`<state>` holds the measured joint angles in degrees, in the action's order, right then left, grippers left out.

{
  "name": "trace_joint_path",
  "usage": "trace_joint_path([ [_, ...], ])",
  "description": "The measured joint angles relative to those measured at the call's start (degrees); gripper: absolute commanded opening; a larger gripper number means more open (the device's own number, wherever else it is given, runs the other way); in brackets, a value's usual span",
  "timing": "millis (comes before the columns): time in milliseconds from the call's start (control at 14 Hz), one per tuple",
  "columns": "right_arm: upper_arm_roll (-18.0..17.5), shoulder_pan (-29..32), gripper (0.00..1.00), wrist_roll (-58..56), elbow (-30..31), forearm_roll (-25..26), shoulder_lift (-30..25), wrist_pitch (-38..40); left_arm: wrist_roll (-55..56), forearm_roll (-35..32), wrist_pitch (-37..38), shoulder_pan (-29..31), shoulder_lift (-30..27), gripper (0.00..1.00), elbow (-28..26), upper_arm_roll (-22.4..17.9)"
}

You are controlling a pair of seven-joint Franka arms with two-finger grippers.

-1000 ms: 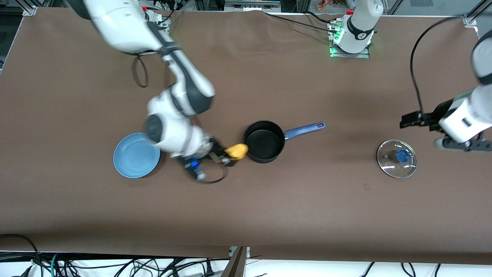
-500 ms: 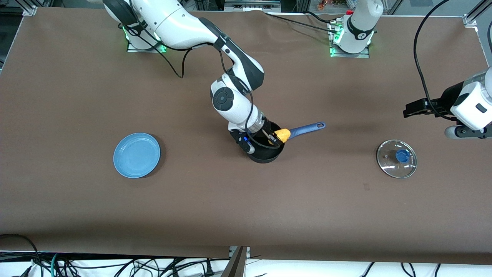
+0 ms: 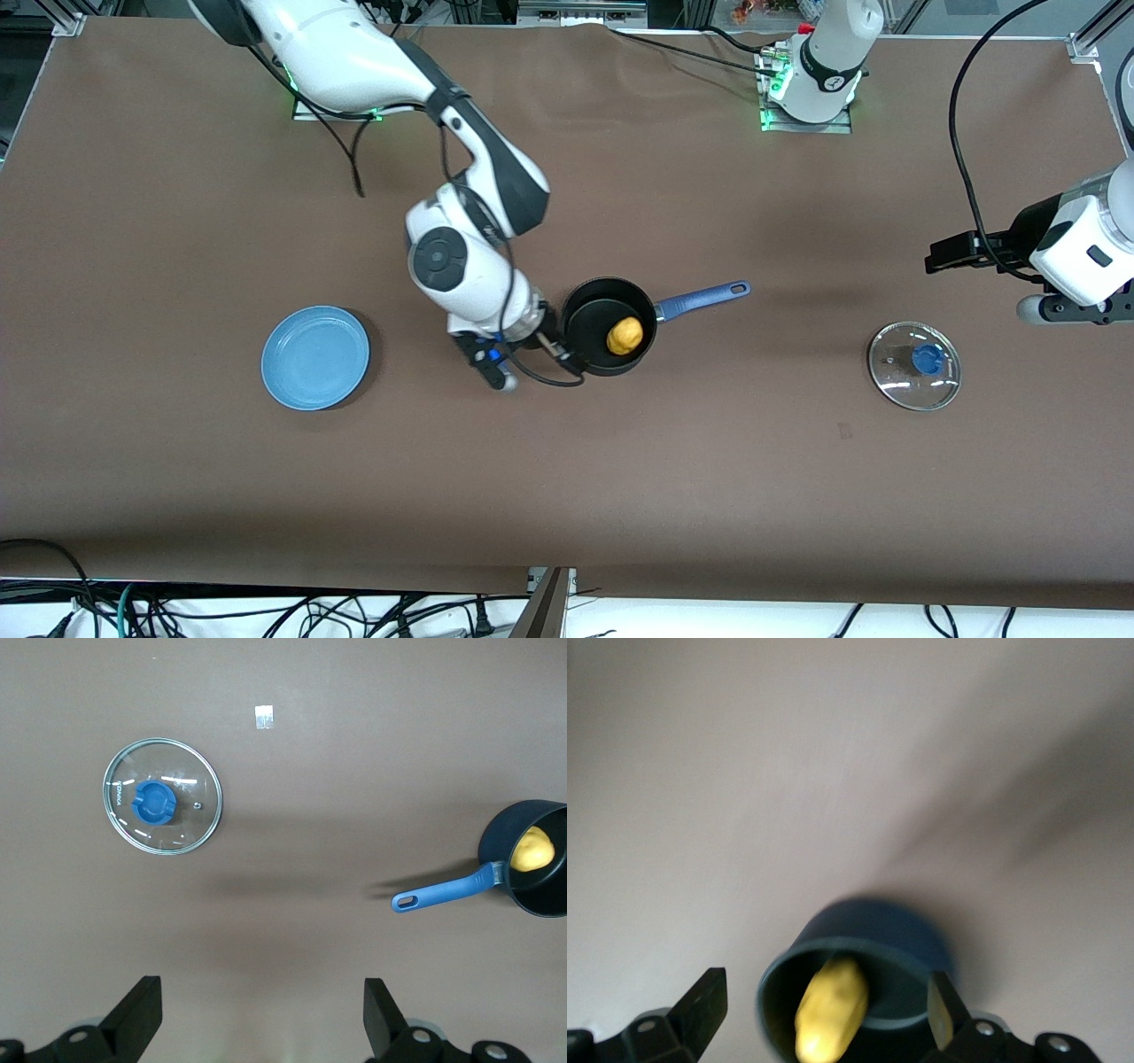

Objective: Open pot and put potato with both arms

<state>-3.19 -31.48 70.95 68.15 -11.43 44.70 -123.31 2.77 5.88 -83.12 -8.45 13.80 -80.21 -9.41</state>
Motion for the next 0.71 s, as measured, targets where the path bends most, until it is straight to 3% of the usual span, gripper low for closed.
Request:
trace_joint_path([
  [143, 1.6, 2.47, 1.0, -7.13, -0.05, 3.06, -3.2, 7.54, -0.01, 0.0, 0.0, -0.01, 0.07, 1.0, 0.02, 0.07],
  [714, 8.05, 15.25, 1.0, -38.78, 2.63, 3.2, -16.69, 30.11, -0.13, -1.06, 0.0, -0.79, 0.55, 1.0, 0.16, 0.5],
])
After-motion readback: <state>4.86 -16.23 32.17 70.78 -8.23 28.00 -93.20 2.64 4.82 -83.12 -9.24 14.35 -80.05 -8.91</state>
